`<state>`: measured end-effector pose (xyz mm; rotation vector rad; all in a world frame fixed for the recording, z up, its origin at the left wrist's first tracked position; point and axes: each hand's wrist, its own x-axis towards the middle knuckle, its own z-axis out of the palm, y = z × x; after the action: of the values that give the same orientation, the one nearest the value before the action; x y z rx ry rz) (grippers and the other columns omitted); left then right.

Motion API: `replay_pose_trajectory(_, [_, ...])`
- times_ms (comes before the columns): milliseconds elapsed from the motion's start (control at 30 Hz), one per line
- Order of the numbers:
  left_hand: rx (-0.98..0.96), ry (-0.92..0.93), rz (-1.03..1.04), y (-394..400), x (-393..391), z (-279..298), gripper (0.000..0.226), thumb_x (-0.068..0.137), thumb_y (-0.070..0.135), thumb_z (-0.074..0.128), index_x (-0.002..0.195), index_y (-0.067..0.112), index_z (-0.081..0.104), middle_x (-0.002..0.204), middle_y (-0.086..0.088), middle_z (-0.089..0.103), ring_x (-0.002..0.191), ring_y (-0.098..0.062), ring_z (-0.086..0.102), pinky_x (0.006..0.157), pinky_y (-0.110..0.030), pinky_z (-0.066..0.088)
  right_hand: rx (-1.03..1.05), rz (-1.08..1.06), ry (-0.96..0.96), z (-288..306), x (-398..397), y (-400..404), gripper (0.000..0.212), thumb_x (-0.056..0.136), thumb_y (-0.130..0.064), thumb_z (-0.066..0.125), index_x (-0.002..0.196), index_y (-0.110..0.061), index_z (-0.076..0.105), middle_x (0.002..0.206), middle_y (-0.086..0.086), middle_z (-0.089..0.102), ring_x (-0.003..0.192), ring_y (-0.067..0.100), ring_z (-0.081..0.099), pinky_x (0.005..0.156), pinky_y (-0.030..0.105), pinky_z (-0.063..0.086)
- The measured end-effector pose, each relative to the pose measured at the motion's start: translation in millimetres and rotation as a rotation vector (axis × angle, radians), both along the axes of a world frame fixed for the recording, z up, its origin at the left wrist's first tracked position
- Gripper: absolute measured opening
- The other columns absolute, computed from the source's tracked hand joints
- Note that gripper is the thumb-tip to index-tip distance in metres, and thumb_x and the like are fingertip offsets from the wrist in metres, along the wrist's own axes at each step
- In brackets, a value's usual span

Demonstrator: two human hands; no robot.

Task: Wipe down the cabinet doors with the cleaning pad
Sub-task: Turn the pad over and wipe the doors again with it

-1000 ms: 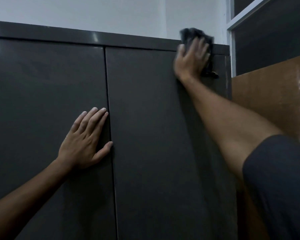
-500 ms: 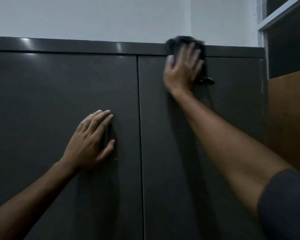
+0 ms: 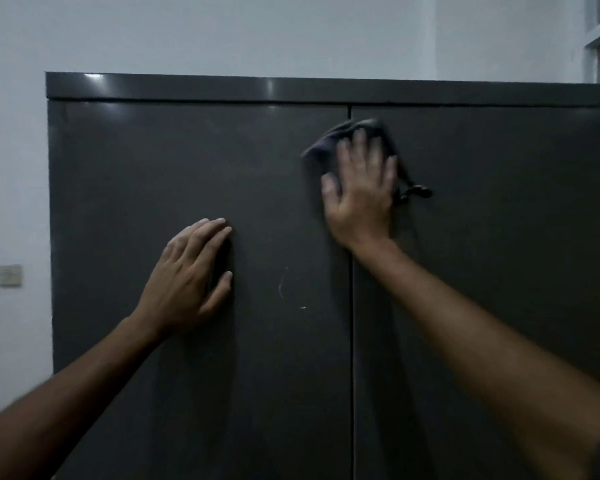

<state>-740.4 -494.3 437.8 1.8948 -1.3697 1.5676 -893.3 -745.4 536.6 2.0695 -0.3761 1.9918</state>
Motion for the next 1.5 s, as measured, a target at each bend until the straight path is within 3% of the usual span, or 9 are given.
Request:
replay_pose_trajectory(167, [0.030, -0.027, 0.057, 28.9, 17.7, 1.6, 0.073, 0.097, 0.051, 0.045, 0.157, 0.008, 0.042, 0.165, -0.015, 0.036, 0.153, -0.039, 0.032, 0.125, -0.054, 0.027, -0.649, 0.130, 0.561, -142.0, 14.3, 26.0, 0.055, 0.101, -0.039, 0.052, 0.152, -0.019, 0.047, 0.166, 0.006, 0.032, 0.156, 0.029, 0.021, 0.125, 0.052, 0.019])
replay_pose_trajectory(233, [0.068, -0.027, 0.106, 46.4, 26.9, 7.5, 0.080, 0.095, 0.060, 0.043, 0.158, 0.010, 0.040, 0.166, -0.016, 0.033, 0.154, -0.040, 0.029, 0.125, -0.057, 0.023, -0.788, 0.114, 0.674, -142.2, -5.7, -1.5, 0.051, 0.101, -0.039, 0.051, 0.149, -0.020, 0.052, 0.163, 0.005, 0.038, 0.154, 0.028, 0.027, 0.124, 0.052, 0.024])
replay_pose_trajectory(333, [0.094, 0.023, 0.160, 68.1, 37.7, 19.9, 0.092, 0.091, 0.074, 0.041, 0.161, 0.014, 0.036, 0.168, -0.015, 0.027, 0.155, -0.041, 0.023, 0.126, -0.058, 0.018, -0.622, -0.020, 0.523, -70.8, -21.9, -28.6, 0.059, 0.097, -0.042, 0.052, 0.153, -0.024, 0.047, 0.163, 0.004, 0.037, 0.153, 0.029, 0.031, 0.125, 0.050, 0.021])
replay_pose_trajectory(500, [0.110, 0.081, 0.133, 70.1, 38.1, 22.8, 0.097, 0.088, 0.079, 0.040, 0.163, 0.018, 0.034, 0.170, -0.012, 0.024, 0.158, -0.038, 0.018, 0.128, -0.058, 0.015, 0.083, -0.039, -0.039, 56.5, 29.0, 44.6, 0.067, 0.098, -0.049, 0.045, 0.159, -0.023, 0.034, 0.169, 0.006, 0.022, 0.157, 0.029, 0.016, 0.127, 0.051, 0.008])
replay_pose_trajectory(733, [0.129, 0.026, 0.058, 94.4, 49.4, 37.3, 0.092, 0.089, 0.073, 0.042, 0.160, 0.014, 0.039, 0.167, -0.015, 0.030, 0.153, -0.041, 0.028, 0.123, -0.059, 0.023, -0.728, -0.020, 0.580, -30.3, 27.8, 41.0, 0.062, 0.097, -0.045, 0.052, 0.155, -0.024, 0.043, 0.166, 0.004, 0.031, 0.156, 0.028, 0.020, 0.127, 0.050, 0.013])
replay_pose_trajectory(1000, [0.147, 0.068, 0.151, 117.7, 73.1, 59.0, 0.110, 0.080, 0.091, 0.036, 0.165, 0.021, 0.027, 0.170, -0.010, 0.021, 0.157, -0.038, 0.016, 0.125, -0.059, 0.020, 0.427, -0.072, -0.218, 100.9, 24.1, 51.8, 0.069, 0.103, -0.051, 0.033, 0.163, -0.017, 0.021, 0.171, 0.011, 0.009, 0.158, 0.034, 0.007, 0.126, 0.055, 0.004])
replay_pose_trajectory(1167, [0.124, 0.074, 0.046, 124.6, 81.4, 57.7, 0.103, 0.084, 0.084, 0.042, 0.163, 0.019, 0.030, 0.169, -0.008, 0.025, 0.156, -0.034, 0.023, 0.125, -0.057, 0.024, -0.072, -0.031, 0.086, 78.8, 97.1, 153.7, 0.064, 0.100, -0.048, 0.044, 0.158, -0.023, 0.036, 0.168, 0.006, 0.025, 0.157, 0.029, 0.018, 0.126, 0.052, 0.011])
replay_pose_trajectory(1300, [0.033, 0.027, -0.014, 147.6, 96.7, 50.4, 0.081, 0.090, 0.066, 0.051, 0.151, 0.013, 0.046, 0.159, -0.013, 0.038, 0.145, -0.039, 0.039, 0.115, -0.058, 0.039, -0.531, -0.062, 0.367, 38.9, 92.0, 136.6, 0.059, 0.101, -0.048, 0.045, 0.154, -0.023, 0.044, 0.165, 0.004, 0.034, 0.154, 0.027, 0.027, 0.126, 0.049, 0.018])
replay_pose_trajectory(1500, [-0.008, 0.055, 0.011, 172.8, 119.0, 39.3, 0.075, 0.092, 0.061, 0.052, 0.149, 0.012, 0.051, 0.156, -0.013, 0.041, 0.143, -0.035, 0.040, 0.116, -0.052, 0.038, 0.140, -0.071, -0.029, 108.0, 115.9, 168.2, 0.066, 0.102, -0.049, 0.038, 0.161, -0.023, 0.027, 0.170, 0.005, 0.016, 0.158, 0.030, 0.009, 0.127, 0.051, 0.004])
